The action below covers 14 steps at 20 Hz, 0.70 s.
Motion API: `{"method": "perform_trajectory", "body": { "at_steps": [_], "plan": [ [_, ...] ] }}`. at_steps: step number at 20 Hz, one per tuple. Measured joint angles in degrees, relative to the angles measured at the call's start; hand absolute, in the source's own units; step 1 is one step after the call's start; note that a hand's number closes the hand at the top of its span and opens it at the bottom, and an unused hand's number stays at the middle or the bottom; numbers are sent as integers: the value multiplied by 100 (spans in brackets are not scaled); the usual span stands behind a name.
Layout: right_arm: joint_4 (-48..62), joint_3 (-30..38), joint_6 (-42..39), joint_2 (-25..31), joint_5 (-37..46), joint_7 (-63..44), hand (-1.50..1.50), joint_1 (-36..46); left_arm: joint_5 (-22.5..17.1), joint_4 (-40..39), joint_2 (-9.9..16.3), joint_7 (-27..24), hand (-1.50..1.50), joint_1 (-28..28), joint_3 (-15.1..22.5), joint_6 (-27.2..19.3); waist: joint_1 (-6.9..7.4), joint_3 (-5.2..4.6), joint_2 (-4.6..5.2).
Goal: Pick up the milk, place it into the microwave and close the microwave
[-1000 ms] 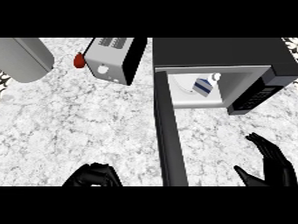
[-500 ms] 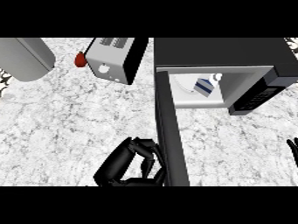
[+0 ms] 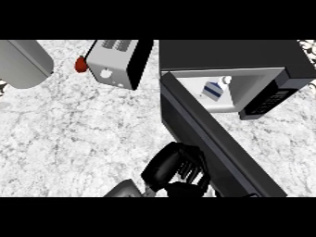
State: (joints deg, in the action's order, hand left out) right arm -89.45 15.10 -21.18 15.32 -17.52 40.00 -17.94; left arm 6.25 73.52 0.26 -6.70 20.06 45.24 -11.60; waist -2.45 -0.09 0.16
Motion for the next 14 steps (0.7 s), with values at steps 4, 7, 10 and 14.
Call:
{"method": "perform_trajectory", "body": {
  "at_steps": [4, 7, 10, 14],
  "plan": [
    [-302, -23, -194, 119, -258, -284, -150, 88, -693, -529, 7, 251, 150, 575, 684, -530, -130, -1, 26],
    [-391, -14, -357, 277, -420, -454, -150, 229, -1153, -796, 5, 383, -150, 960, 1114, -771, -251, -3, 52],
    [-609, -110, -494, 342, -538, -607, -150, 282, -1613, -1013, 5, 349, -150, 1280, 1255, -937, -412, -8, 86],
    [-852, -211, -682, 481, -715, -803, -150, 419, -2126, -1124, 5, 152, 150, 1665, 1220, -1147, -633, -18, 139]
  ]
}}
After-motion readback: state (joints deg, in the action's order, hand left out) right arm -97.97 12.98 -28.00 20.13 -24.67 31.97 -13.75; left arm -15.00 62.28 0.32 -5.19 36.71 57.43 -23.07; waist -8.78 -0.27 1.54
